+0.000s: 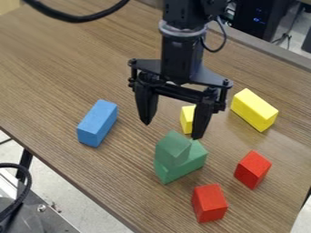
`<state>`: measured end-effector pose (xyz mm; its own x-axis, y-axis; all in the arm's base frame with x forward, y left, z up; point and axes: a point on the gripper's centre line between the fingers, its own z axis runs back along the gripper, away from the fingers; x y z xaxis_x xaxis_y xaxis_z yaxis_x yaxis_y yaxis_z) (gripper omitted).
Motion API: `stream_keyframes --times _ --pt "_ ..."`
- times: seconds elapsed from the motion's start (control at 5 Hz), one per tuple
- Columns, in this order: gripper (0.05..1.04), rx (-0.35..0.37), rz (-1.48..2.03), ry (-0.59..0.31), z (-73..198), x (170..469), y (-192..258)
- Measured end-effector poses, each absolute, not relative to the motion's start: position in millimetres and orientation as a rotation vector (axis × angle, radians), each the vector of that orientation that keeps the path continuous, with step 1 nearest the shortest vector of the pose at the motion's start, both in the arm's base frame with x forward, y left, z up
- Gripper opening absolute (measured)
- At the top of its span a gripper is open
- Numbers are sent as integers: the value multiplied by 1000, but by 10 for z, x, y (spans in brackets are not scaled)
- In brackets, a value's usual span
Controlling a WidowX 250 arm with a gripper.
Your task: Take the red cube from the table and place it on top of the green cube
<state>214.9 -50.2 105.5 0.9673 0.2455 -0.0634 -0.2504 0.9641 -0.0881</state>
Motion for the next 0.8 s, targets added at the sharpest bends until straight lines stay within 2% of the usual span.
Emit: stream_keyframes --times 0.2,0.4,0.6,0.8 --pt "999 -88 252 73 1004 2126 -500" --pt "999 -6 184 47 1111 2189 -673" --pt "999 38 95 38 1161 2211 -898" --pt "999 3 33 52 1190 2152 -1086"
